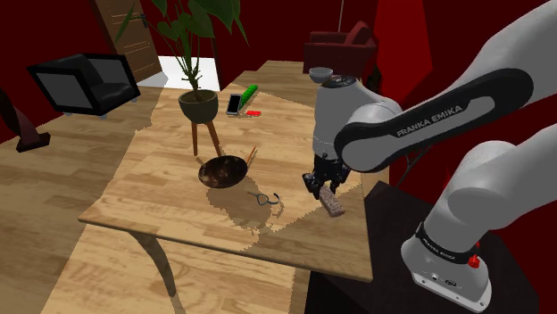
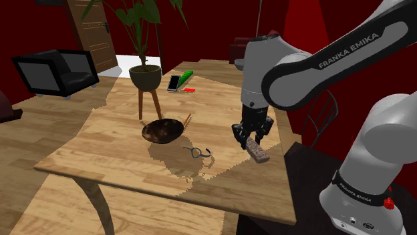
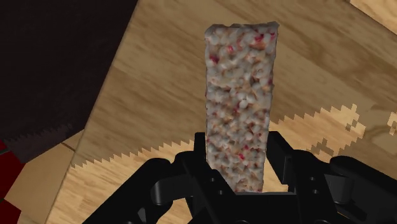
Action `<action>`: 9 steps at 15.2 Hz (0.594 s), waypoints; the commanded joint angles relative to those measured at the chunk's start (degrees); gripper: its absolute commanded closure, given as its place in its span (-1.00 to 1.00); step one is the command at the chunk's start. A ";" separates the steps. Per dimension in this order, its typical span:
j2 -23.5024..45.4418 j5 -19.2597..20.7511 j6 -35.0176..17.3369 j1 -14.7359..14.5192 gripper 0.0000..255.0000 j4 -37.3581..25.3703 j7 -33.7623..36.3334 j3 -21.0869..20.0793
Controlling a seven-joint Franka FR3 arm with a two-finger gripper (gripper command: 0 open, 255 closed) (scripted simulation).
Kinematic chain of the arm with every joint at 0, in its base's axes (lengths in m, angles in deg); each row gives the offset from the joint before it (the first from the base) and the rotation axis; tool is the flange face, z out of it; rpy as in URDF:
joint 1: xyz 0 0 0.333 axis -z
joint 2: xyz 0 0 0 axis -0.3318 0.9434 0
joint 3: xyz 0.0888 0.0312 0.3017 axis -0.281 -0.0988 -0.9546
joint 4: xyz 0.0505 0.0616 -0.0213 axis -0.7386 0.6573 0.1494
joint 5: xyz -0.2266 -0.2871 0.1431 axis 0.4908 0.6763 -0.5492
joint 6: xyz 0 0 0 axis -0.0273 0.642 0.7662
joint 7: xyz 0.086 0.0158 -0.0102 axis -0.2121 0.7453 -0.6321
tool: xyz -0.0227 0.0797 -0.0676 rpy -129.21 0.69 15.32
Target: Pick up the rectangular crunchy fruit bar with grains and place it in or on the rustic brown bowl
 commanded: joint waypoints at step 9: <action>22.53 12.36 -1.93 9.96 1.00 -20.12 6.53 -4.61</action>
